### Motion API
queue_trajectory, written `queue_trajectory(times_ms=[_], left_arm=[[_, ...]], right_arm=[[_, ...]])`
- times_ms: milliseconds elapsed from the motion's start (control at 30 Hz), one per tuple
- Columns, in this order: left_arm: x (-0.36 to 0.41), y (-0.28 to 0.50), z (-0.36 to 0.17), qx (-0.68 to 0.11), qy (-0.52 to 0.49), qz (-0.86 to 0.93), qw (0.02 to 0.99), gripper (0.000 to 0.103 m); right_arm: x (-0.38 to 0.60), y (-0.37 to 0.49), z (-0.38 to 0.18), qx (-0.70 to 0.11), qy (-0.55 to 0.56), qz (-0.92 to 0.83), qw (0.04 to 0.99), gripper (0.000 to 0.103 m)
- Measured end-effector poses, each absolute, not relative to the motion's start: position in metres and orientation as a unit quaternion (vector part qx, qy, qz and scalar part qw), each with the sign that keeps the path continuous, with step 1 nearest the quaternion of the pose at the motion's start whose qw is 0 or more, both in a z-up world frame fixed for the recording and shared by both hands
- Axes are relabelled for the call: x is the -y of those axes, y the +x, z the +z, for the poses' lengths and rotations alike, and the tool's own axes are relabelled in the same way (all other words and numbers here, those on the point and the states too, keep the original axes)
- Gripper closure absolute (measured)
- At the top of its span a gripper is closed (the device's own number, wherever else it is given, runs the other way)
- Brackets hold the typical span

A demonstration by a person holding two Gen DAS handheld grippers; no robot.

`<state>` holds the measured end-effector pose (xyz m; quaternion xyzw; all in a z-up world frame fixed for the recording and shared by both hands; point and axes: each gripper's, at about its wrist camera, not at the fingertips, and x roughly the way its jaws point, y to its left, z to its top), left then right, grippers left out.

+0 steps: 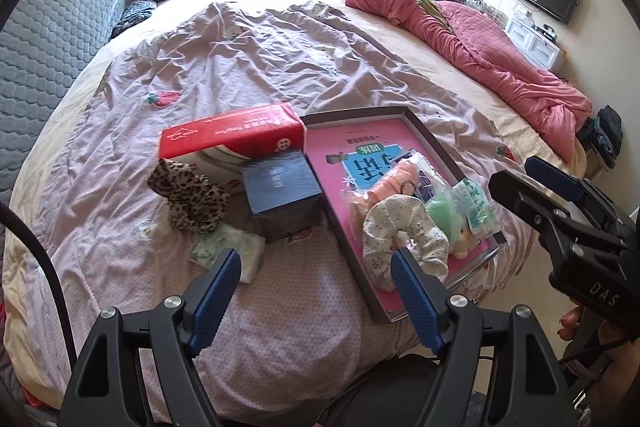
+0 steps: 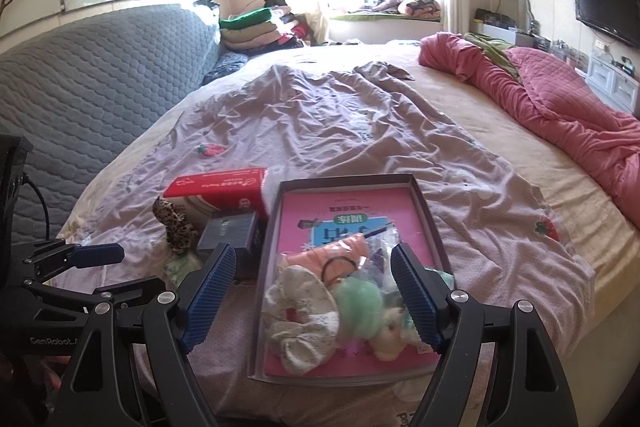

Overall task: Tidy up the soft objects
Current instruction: 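Withdraw both open tools toward the leopard scrunchie and tissue packet, then grasp the leopard scrunchie with the left tool while the right grasps the green tissue packet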

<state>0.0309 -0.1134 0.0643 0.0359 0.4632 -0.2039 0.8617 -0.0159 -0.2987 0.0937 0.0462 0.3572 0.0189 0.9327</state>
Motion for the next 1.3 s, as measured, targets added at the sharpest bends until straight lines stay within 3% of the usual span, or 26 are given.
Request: queue_trajectory(times_ms=[500,900,1300], left_arm=[[0.054,0.021,0.077,-0.455,0.001,-0.169,0.875,0.026],[-0.017,0.030,0.061,-0.471,-0.041,-0.116,0.874,0.026],[-0.033,0.046,0.037,-0.493,-0.063,-0.108,0.861,0.026]], right_arm=[[0.246,-0.018,0.106,-0.354,0.022,0.070,0.932,0.022],[0.187,-0.010,0.082,-0.379,-0.005,0.134,0.916,0.022],[0.155,0.004,0.050,-0.402,-0.037,0.178,0.898,0.022]])
